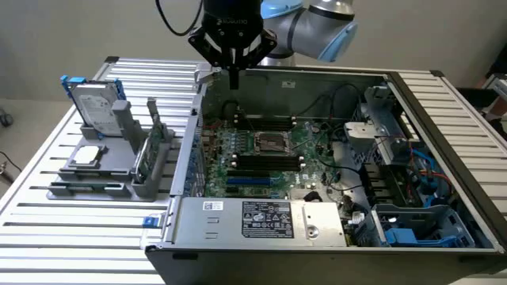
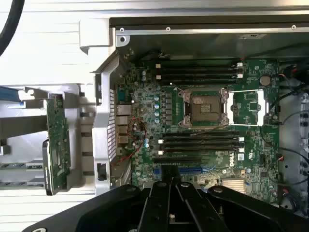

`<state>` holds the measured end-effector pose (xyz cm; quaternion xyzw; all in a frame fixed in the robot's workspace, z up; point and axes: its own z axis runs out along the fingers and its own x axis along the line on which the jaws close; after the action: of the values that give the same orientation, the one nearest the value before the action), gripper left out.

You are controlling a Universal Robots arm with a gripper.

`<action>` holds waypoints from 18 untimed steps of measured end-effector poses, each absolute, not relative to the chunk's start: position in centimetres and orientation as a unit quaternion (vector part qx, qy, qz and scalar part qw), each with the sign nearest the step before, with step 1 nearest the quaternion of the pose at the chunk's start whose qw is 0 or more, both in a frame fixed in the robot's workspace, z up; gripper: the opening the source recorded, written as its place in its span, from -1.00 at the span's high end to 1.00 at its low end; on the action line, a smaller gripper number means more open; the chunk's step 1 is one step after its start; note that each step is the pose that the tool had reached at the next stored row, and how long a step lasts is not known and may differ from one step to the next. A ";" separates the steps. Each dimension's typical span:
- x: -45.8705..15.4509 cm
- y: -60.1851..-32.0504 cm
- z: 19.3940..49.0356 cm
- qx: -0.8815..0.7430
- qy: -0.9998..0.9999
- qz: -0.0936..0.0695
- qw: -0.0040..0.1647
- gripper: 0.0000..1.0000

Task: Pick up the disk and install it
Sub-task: 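Reach for the disk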

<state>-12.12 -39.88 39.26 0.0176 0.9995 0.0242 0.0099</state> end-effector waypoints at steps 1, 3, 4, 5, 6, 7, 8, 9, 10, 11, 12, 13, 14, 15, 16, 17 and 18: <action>-12.1 -39.9 39.3 0.018 1.000 0.024 0.010 0.79; -12.1 -39.9 39.3 0.017 1.000 0.024 0.010 0.79; -12.1 -39.9 39.3 0.017 1.000 0.024 0.010 0.79; -12.1 -39.9 39.3 0.017 1.000 0.024 0.010 0.79; -12.1 -39.9 39.3 0.017 1.000 0.024 0.010 0.79; -12.1 -39.9 39.3 0.017 1.000 0.024 0.010 0.79; -12.2 -39.9 39.3 0.017 1.000 0.024 0.010 0.79; -12.6 -39.8 39.3 0.017 1.000 0.024 0.011 0.79; -13.1 -39.7 39.3 0.017 1.000 0.024 0.011 0.79; -13.5 -39.6 39.3 0.017 1.000 0.024 0.011 0.79; -14.0 -39.5 39.3 0.017 0.999 0.024 0.011 0.79; -14.4 -39.4 39.2 0.017 0.999 0.024 0.011 0.79; -14.9 -39.2 39.2 0.017 0.999 0.024 0.011 0.79; -15.3 -39.1 39.2 0.017 0.999 0.024 0.011 0.79; -15.8 -38.9 39.2 0.017 0.999 0.024 0.011 0.79; -16.2 -38.8 39.2 0.017 0.999 0.024 0.011 0.79; -16.7 -38.6 39.2 0.017 0.999 0.024 0.011 0.79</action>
<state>-16.68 -38.59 39.17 0.0171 0.9995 0.0242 0.0110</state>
